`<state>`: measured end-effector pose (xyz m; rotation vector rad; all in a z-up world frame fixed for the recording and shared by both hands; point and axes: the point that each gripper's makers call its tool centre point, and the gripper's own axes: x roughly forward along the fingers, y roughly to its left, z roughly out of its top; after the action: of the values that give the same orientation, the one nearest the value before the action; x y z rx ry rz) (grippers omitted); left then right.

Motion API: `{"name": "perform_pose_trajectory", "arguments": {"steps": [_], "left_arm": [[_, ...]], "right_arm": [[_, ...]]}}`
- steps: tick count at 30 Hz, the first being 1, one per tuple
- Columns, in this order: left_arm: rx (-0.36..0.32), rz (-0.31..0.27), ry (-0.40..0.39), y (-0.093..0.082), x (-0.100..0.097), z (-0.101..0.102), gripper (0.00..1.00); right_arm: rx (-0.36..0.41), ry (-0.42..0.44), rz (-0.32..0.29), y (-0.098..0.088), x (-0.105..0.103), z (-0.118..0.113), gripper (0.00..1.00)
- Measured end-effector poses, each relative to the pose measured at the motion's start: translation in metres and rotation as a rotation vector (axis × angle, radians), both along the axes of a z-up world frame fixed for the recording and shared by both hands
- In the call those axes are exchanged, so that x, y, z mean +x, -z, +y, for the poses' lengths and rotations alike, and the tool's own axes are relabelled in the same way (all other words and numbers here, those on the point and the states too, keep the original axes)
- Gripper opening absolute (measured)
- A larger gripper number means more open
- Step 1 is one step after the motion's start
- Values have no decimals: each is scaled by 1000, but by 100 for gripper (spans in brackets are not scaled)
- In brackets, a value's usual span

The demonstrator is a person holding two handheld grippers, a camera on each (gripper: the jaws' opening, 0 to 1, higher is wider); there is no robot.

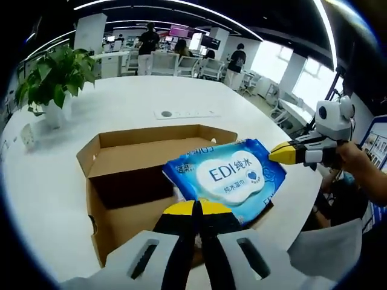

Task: Operate the shoe box by opening the lid, removing the specified soft item, and placing it in the target area until the item is outside and the box remains undamaged.

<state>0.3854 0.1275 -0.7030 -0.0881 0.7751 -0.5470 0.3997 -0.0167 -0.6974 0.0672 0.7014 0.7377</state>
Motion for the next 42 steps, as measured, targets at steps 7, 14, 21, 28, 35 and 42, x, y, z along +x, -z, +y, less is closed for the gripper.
{"name": "perform_pose_trajectory", "arguments": {"steps": [7, 14, 21, 28, 35, 42], "left_arm": [[-15, -3, 31, -4, 2, -24, 0], [-30, -10, 59, -7, 7, -48, 0], [-36, -17, 86, -9, 8, -70, 0], [-42, -27, 104, -11, 11, -91, 0], [-43, -46, 132, -13, 15, -119, 0], [-42, -51, 164, -11, 18, -145, 0]], "right_arm": [[-4, 40, 0, -3, 0, -23, 0], [-15, 75, 2, -4, -2, -48, 0], [-38, 89, -7, -4, -8, -67, 0], [-45, 120, -5, -3, -7, -89, 0], [-58, 158, -4, -4, -8, -115, 0], [-78, 188, 1, -2, -8, -139, 0]]}}
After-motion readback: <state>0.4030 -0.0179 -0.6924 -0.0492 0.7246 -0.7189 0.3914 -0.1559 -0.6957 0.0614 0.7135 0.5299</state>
